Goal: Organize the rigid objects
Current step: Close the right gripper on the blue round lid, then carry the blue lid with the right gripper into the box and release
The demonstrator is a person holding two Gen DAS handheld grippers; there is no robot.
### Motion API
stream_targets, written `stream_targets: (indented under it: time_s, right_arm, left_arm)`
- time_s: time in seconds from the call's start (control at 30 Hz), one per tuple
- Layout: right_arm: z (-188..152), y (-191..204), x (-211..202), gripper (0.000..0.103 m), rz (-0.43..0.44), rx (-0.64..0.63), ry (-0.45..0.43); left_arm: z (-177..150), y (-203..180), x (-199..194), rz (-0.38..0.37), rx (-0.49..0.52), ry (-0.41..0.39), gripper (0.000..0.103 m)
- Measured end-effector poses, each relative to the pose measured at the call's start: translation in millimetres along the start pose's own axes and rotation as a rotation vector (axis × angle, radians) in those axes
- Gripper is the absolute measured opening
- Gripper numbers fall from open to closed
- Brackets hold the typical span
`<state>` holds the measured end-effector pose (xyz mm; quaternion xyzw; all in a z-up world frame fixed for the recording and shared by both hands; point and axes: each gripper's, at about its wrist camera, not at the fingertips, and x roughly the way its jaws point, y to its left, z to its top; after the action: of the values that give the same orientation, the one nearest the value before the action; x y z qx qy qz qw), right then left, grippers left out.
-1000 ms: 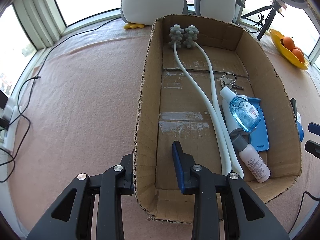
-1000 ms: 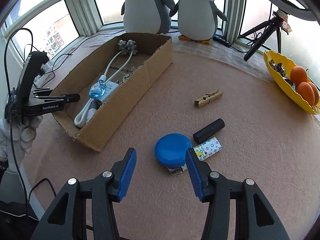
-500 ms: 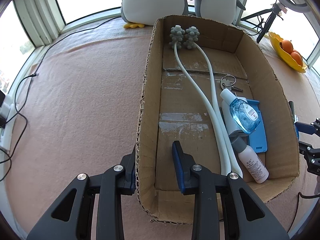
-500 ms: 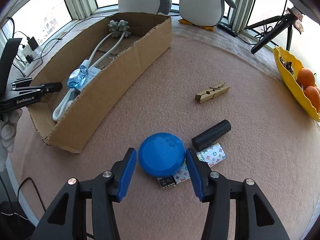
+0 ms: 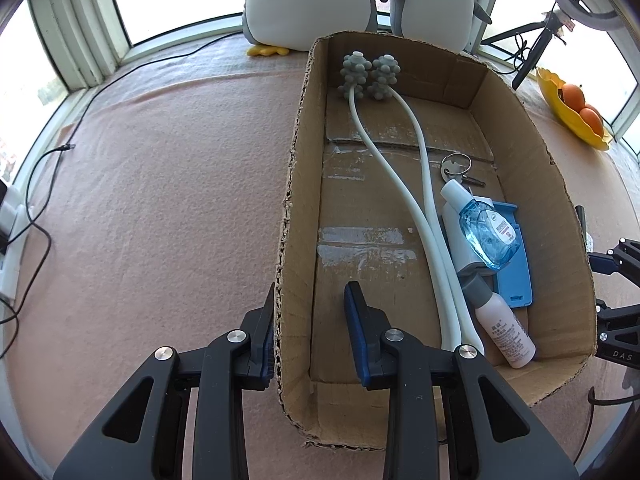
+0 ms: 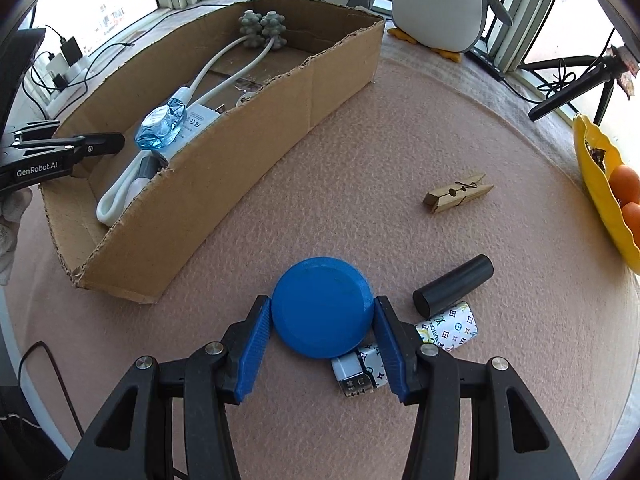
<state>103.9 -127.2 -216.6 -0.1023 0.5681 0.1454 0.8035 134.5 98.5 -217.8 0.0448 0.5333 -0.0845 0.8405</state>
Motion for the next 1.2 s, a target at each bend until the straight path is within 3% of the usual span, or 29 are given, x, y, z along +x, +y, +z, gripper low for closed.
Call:
stream_targets:
  time_s: [0.3, 0.6, 0.9, 1.2]
  right_arm:
    - [-0.5, -2.8, -0.9, 0.046, 0.006, 0.039, -0.003]
    - [7.4, -6.1, -34.2, 0.046, 0.029, 0.136, -0.118]
    - [32.5, 19.4, -73.8, 0.046, 0.057, 0.121, -0.240]
    - [52.0, 56.2, -68.4, 0.046, 0.099, 0.070, -0.246]
  left_arm:
    - [-0.2, 0.2, -0.1, -0.002, -0.002, -0.001, 0.029]
    - [0.0, 0.7, -0.6, 0.000, 0.001, -0.003, 0.029]
    - [0.1, -0.1, -0.2, -0.001, 0.000, 0.000, 0.029]
    - [1.6, -0.4, -0.1, 0.003, 0.007, 0.008, 0.029]
